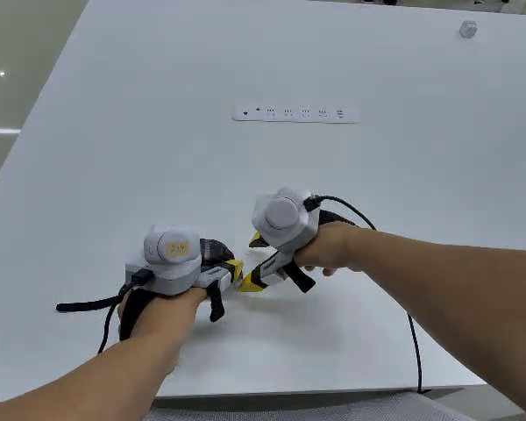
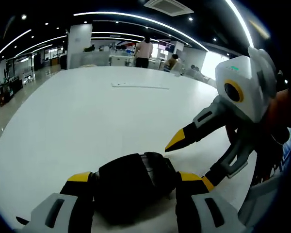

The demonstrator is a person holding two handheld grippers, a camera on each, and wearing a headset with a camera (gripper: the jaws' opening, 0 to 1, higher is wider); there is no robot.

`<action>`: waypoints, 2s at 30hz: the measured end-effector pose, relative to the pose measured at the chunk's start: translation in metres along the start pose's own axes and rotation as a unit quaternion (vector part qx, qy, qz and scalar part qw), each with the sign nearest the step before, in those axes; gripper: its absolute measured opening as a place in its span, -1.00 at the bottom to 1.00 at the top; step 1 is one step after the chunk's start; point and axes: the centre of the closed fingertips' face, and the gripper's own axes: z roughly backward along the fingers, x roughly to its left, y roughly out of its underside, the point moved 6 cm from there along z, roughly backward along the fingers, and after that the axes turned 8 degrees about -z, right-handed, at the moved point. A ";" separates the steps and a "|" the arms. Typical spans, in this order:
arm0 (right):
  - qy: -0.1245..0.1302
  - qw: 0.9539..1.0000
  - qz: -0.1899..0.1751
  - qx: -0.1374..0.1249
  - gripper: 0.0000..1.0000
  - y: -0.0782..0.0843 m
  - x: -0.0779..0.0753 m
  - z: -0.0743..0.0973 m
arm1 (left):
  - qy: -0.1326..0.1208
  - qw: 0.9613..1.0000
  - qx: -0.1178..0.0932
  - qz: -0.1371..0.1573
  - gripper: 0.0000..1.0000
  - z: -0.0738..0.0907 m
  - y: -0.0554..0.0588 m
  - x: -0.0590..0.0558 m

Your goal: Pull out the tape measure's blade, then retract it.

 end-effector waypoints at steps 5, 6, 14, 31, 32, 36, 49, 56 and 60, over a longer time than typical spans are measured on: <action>0.038 0.997 -0.046 -0.050 0.33 0.013 -0.006 0.027 | 0.066 0.996 -0.040 -0.037 0.75 0.010 -0.012 -0.003; 0.048 0.996 -0.050 -0.055 0.36 0.019 -0.007 0.035 | 0.078 0.995 -0.046 -0.045 0.80 0.014 -0.013 -0.001; 0.102 0.983 -0.114 -0.101 0.72 0.065 -0.007 0.082 | 0.113 0.990 -0.067 -0.053 1.00 0.050 -0.007 0.033; 0.195 0.948 -0.203 -0.147 1.00 0.159 0.020 0.171 | 0.084 0.993 -0.070 -0.052 1.00 0.129 0.023 0.095; 0.197 0.948 -0.206 -0.144 1.00 0.163 0.022 0.174 | 0.089 0.992 -0.066 -0.055 1.00 0.132 0.025 0.095; 0.205 0.944 -0.212 -0.148 1.00 0.179 0.036 0.187 | 0.108 0.991 -0.071 -0.031 1.00 0.144 0.029 0.098; 0.234 0.930 -0.244 -0.147 1.00 0.218 0.054 0.213 | 0.096 0.993 -0.061 -0.043 1.00 0.161 0.043 0.101; 0.239 0.928 -0.248 -0.146 1.00 0.218 0.051 0.212 | 0.094 0.993 -0.060 -0.040 1.00 0.163 0.046 0.104; 0.242 0.925 -0.253 -0.147 1.00 0.220 0.049 0.215 | 0.092 0.993 -0.063 -0.037 1.00 0.166 0.046 0.106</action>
